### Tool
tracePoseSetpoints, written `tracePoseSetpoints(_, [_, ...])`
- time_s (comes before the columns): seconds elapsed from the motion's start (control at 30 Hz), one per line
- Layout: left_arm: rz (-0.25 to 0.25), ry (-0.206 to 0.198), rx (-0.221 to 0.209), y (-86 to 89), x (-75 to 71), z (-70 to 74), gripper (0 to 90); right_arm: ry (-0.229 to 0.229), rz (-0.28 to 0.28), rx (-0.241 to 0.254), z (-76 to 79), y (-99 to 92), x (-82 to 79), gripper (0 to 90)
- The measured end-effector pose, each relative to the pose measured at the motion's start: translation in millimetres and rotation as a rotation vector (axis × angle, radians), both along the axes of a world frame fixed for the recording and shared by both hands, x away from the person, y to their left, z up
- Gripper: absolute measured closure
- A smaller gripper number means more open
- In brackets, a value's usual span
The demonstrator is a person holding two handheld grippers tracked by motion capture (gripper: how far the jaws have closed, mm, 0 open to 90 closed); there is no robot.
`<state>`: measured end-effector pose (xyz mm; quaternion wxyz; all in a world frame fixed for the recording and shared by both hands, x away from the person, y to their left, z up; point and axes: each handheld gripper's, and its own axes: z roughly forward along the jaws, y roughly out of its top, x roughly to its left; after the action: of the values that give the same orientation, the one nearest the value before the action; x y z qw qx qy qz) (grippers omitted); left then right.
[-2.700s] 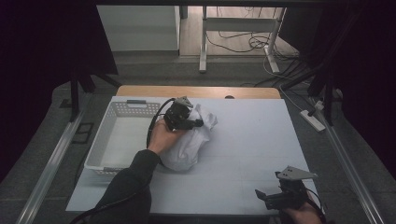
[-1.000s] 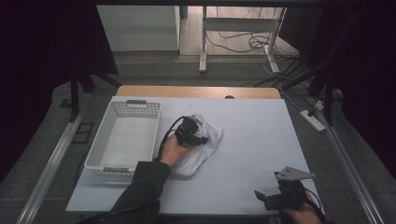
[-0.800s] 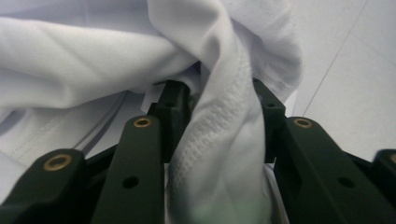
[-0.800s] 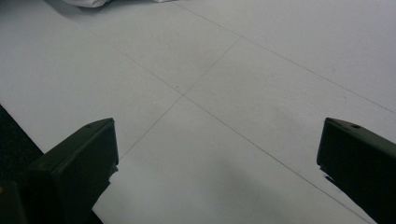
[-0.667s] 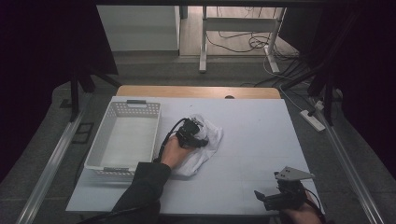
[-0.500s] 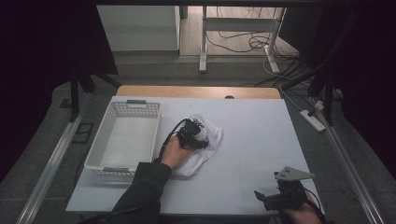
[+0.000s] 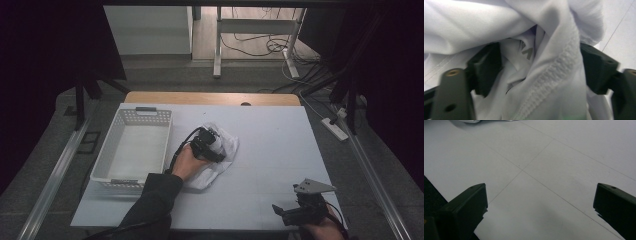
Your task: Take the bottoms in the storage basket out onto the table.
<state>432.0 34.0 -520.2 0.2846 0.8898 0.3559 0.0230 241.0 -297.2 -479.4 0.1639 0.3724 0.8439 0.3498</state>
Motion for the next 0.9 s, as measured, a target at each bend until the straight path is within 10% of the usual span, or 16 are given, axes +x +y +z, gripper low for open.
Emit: tracePoseSetpoints(0.9, [-0.034,-0.001,-0.036,6.7,-10.3,42.5,0.0,0.002,0.003,-0.005,0.0,0.5,0.2,0.0])
